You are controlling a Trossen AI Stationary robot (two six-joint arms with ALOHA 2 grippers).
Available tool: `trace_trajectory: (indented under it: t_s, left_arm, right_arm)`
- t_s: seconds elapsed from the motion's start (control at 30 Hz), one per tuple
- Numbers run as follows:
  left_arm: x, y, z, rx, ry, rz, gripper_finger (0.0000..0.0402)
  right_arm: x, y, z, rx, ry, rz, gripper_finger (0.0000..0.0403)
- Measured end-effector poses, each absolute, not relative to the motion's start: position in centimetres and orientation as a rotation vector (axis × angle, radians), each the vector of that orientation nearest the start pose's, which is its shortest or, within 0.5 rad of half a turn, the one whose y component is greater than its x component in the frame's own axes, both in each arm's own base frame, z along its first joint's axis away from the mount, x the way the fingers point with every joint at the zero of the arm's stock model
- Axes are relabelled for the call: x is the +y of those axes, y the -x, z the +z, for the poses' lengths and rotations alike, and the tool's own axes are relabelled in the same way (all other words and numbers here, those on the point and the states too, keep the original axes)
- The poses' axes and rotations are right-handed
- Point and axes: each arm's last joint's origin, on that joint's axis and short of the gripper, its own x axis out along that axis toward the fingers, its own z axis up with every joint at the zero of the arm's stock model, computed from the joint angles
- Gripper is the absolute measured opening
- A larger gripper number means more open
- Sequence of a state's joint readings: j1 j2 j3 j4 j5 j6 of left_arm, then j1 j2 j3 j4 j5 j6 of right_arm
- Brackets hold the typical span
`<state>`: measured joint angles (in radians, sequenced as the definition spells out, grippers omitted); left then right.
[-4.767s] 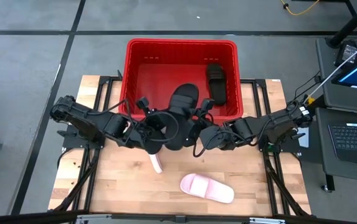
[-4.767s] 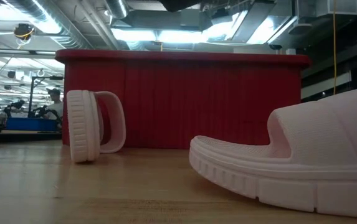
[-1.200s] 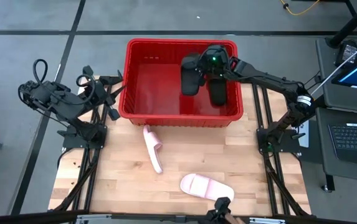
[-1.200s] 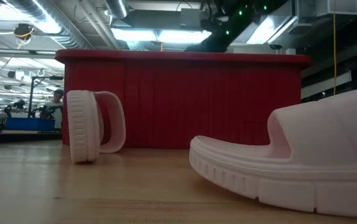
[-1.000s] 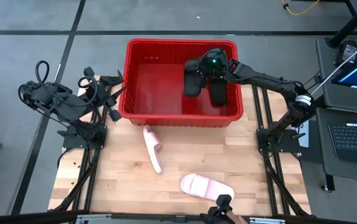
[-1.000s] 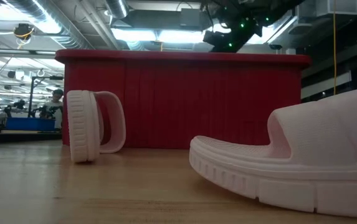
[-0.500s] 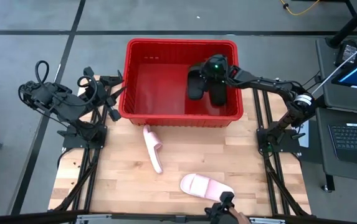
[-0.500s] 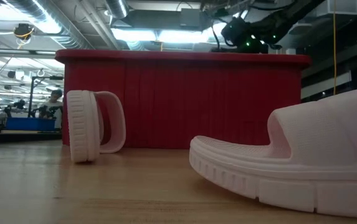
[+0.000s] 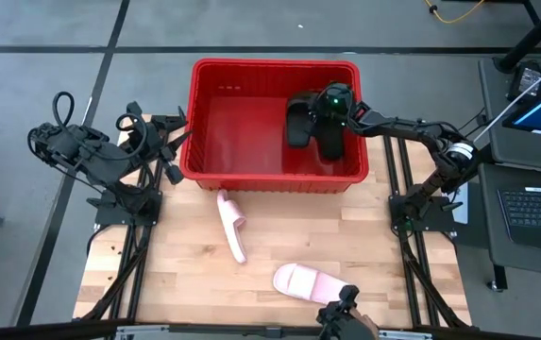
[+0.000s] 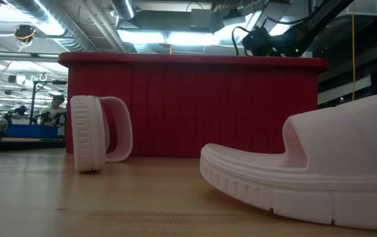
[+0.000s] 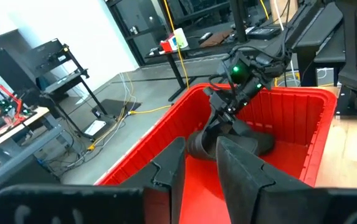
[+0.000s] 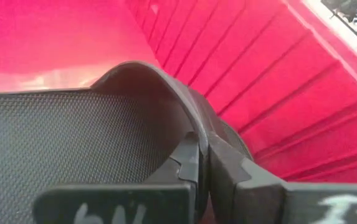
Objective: Pick and place slides into bin
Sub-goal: Put the black slide into the red bin
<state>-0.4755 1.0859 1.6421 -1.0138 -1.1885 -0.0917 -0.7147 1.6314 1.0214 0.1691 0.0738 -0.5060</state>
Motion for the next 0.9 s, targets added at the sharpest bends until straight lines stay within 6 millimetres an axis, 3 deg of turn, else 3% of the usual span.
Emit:
trace_trajectory:
  t_s: [0.3, 0.7, 0.9]
  left_arm:
    - [-4.2, -14.0, 48.3, 0.285, -0.267, 0.711, 0.0086]
    - [-4.2, -14.0, 48.3, 0.288, -0.274, 0.71, 0.0086]
    - [-4.2, -14.0, 48.3, 0.289, -0.276, 0.709, 0.0086]
  right_arm:
    - [-23.8, -27.0, 23.4, 0.623, 0.352, -0.641, 0.0017]
    - [-25.5, -29.2, 24.4, 0.742, 0.328, -0.588, 0.0017]
    - [-26.0, -29.8, 23.8, 0.752, 0.33, -0.587, 0.0017]
